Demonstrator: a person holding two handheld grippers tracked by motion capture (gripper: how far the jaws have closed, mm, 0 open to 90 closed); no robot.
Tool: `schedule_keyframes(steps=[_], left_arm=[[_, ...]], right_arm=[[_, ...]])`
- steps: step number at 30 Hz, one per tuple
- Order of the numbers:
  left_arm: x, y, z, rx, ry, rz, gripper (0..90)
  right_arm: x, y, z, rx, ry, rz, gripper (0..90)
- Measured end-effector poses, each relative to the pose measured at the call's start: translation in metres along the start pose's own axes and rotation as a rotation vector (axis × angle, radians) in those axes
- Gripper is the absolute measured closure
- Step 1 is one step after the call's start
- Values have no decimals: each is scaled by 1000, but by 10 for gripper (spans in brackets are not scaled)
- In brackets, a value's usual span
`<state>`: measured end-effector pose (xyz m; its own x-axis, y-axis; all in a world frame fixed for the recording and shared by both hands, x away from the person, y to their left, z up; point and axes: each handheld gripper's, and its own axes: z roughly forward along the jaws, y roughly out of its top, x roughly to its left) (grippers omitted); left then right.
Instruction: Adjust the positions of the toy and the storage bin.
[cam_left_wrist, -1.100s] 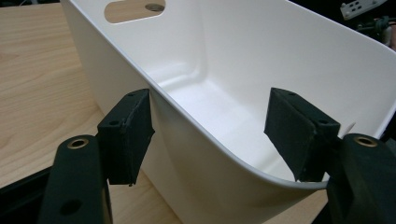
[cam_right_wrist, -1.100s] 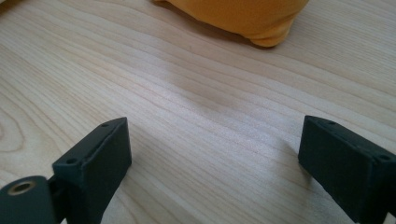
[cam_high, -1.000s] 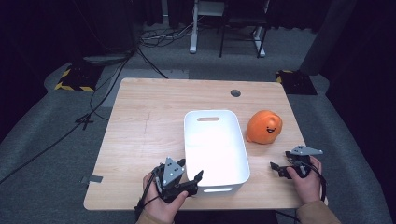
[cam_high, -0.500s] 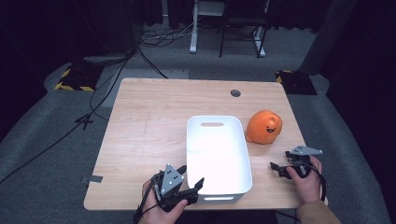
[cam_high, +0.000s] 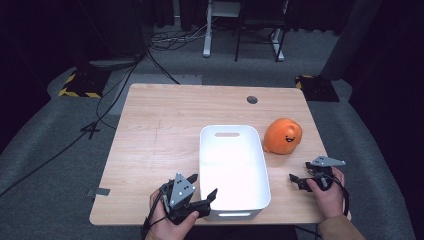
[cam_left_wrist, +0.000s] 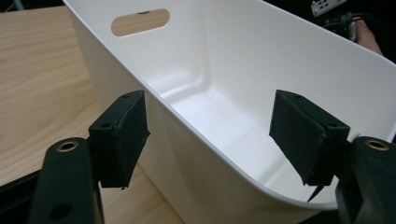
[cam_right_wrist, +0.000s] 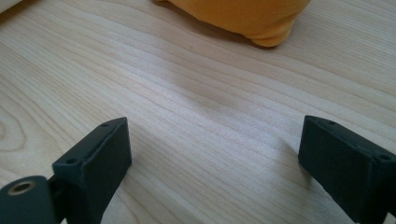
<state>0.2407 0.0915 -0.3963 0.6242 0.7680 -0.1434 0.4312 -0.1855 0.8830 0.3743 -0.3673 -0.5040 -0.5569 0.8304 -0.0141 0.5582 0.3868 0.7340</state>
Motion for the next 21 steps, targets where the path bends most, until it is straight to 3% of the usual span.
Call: schedule_keyframes(steps=[6, 15, 21], left_arm=[[10, 8, -7, -25, 41, 10, 272], [36, 12, -17, 1, 106, 23, 252], [60, 9, -16, 11, 154, -4, 252]], right_arm=[[1, -1, -1, 2, 0, 1, 96], [1, -1, -1, 3, 0, 1, 95], [1, -1, -1, 3, 0, 1, 95]])
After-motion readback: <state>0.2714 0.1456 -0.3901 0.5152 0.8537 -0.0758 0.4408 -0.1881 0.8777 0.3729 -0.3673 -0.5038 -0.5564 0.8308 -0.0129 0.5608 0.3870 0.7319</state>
